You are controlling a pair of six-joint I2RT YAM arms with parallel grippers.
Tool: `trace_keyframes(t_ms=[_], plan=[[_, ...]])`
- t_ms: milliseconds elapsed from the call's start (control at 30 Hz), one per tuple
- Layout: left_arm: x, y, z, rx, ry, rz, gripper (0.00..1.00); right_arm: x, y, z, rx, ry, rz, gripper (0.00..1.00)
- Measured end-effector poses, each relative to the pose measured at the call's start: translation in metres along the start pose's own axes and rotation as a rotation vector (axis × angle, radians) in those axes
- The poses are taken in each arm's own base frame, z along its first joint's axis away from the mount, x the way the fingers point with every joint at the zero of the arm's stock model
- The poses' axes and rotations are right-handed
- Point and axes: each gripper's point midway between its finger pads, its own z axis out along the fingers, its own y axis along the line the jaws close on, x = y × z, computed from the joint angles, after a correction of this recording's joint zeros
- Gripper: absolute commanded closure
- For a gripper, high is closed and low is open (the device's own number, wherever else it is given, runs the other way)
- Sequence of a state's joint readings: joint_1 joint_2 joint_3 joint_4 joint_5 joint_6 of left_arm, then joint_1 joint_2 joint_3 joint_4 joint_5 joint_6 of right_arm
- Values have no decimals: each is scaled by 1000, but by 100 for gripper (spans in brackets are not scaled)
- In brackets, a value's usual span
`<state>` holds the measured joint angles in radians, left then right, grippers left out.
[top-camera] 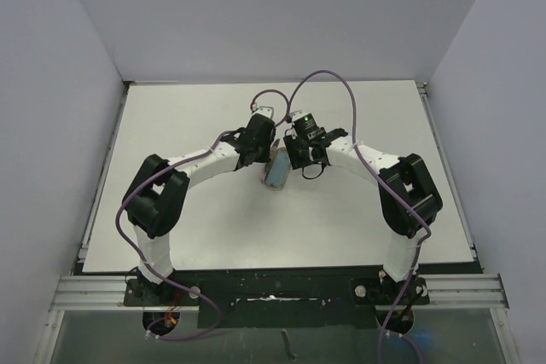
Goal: Organize the sunglasses
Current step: Adjust the sunglasses case at the center of the board.
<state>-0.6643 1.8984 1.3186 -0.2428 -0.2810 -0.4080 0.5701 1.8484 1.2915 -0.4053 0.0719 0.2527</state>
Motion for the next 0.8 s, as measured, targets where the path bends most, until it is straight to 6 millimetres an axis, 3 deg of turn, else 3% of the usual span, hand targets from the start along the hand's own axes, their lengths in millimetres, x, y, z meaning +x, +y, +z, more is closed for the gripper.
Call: trace_keyframes(t_ms=[433, 800], plan=[[3, -2, -1, -1, 2, 4, 78, 11, -10, -6, 24, 3, 36, 62], [7, -1, -9, 2, 1, 6, 78, 2, -73, -31, 102, -124, 273, 61]])
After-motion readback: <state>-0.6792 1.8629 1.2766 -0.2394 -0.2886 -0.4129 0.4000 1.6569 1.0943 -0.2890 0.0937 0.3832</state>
